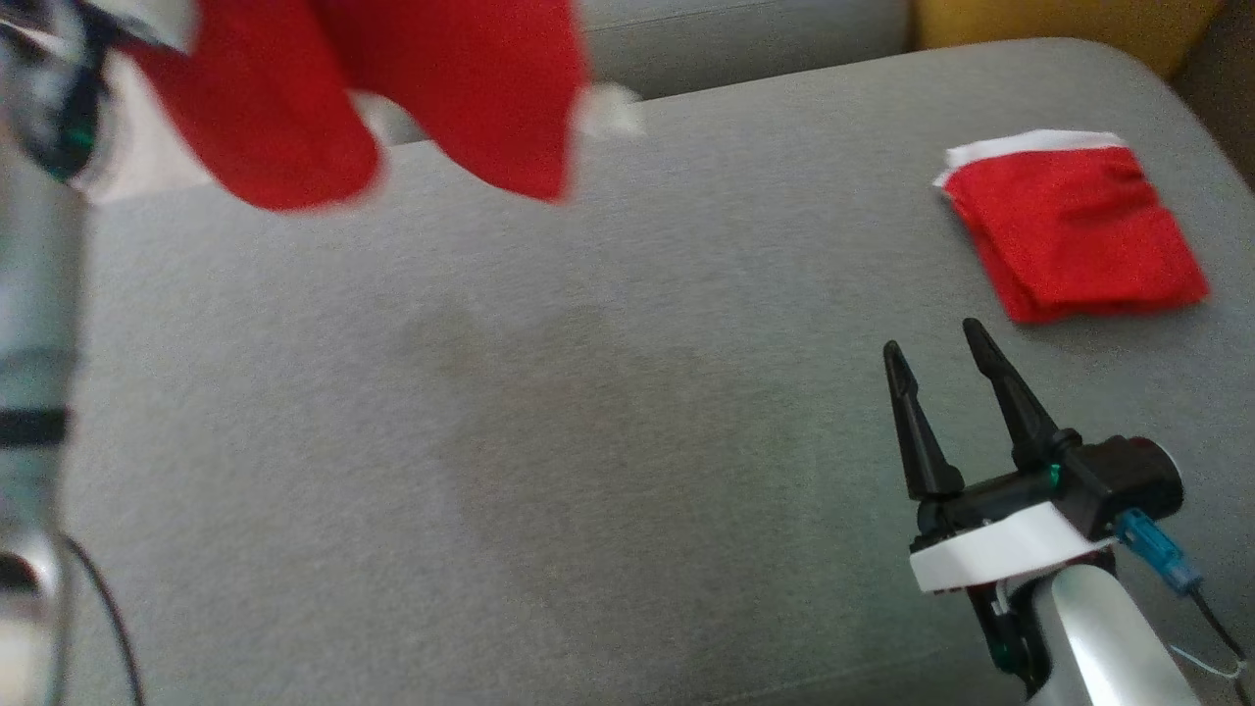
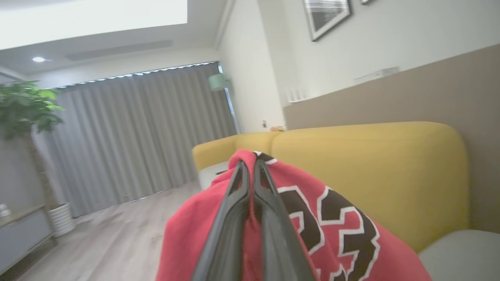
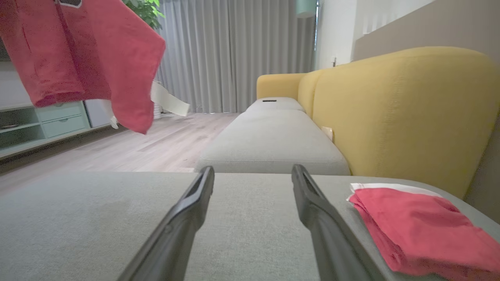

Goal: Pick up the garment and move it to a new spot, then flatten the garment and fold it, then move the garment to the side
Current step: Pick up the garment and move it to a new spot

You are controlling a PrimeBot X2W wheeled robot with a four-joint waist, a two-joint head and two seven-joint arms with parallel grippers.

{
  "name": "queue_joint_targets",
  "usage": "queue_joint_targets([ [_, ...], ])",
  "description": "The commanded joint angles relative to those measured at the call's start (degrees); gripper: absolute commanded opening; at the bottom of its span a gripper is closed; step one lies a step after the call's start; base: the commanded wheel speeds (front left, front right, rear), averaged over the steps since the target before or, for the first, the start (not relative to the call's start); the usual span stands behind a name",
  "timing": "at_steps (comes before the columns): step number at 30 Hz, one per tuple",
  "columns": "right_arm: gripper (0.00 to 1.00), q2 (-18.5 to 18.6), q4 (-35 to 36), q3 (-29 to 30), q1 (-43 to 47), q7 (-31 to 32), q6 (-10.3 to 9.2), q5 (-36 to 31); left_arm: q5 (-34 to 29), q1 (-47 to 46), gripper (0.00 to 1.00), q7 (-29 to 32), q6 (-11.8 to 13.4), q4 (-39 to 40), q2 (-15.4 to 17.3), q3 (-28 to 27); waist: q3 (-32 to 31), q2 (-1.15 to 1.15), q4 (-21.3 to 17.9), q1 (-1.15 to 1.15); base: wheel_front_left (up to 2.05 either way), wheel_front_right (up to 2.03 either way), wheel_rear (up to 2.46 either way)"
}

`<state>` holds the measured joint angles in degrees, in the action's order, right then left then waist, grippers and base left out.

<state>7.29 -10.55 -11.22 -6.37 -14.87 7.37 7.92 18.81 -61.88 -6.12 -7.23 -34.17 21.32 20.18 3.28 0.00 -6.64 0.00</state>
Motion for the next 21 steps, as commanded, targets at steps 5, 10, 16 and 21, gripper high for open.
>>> queue_joint_targets([
  [5,1.00,-0.9,2.6,-1.3,-1.9,-0.1,0.12,0.0,0.3,8.3,0.00,0.0,1.0,6.7,-2.9,3.1,0.4,0.00,-3.0,0.00,0.00,0.00,0.00],
  [10,1.00,-1.4,2.6,-1.5,-1.8,-0.1,0.12,0.1,0.6,21.0,0.00,-2.6,1.7,6.3,-8.0,8.1,1.3,0.00,-3.7,0.00,0.00,0.00,0.00],
  [16,1.00,-1.6,1.9,-1.3,-0.8,-0.1,0.12,0.3,3.0,35.6,0.00,-6.0,2.3,2.0,-14.7,12.7,0.5,0.00,-3.5,0.00,0.00,0.00,0.00],
  [21,1.00,-1.9,0.7,-1.3,1.4,-0.1,0.12,0.7,7.0,43.8,0.83,-7.4,3.9,-0.5,-17.6,13.9,-1.8,0.00,-1.4,0.00,0.00,0.00,0.00],
])
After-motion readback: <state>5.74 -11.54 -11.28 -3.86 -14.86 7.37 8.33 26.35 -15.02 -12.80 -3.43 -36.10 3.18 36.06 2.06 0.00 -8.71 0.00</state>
